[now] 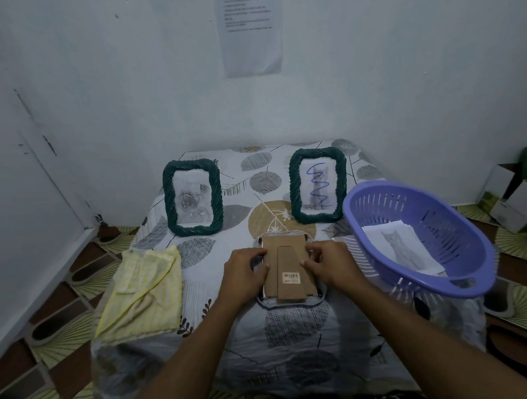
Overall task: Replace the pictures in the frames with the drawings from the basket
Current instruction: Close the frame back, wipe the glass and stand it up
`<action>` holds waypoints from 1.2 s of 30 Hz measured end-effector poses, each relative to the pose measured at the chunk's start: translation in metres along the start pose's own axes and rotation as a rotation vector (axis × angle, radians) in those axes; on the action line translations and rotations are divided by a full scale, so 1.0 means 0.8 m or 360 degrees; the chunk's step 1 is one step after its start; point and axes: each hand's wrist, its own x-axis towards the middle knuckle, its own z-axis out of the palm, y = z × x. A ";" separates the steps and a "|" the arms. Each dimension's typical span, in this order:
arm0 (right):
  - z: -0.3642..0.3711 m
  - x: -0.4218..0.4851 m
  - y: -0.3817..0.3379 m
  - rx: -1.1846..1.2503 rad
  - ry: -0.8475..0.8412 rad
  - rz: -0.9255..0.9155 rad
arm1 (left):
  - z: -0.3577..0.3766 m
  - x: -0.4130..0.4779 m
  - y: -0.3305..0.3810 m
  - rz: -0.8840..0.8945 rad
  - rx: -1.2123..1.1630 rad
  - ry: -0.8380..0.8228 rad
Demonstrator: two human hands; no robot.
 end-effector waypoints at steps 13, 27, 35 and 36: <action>0.006 -0.007 0.006 -0.0056 0.0017 -0.0036 | 0.006 -0.005 -0.009 0.0081 0.0009 0.0044; 0.009 -0.014 0.006 0.0003 0.0081 -0.0144 | 0.010 -0.002 -0.012 0.0080 -0.0010 0.0021; 0.018 -0.013 0.009 -0.0079 0.0102 -0.0179 | 0.013 0.010 -0.016 0.0127 0.0251 -0.0028; 0.020 -0.012 0.010 -0.0107 0.0116 -0.0188 | 0.014 0.011 -0.017 0.0121 0.0229 -0.0028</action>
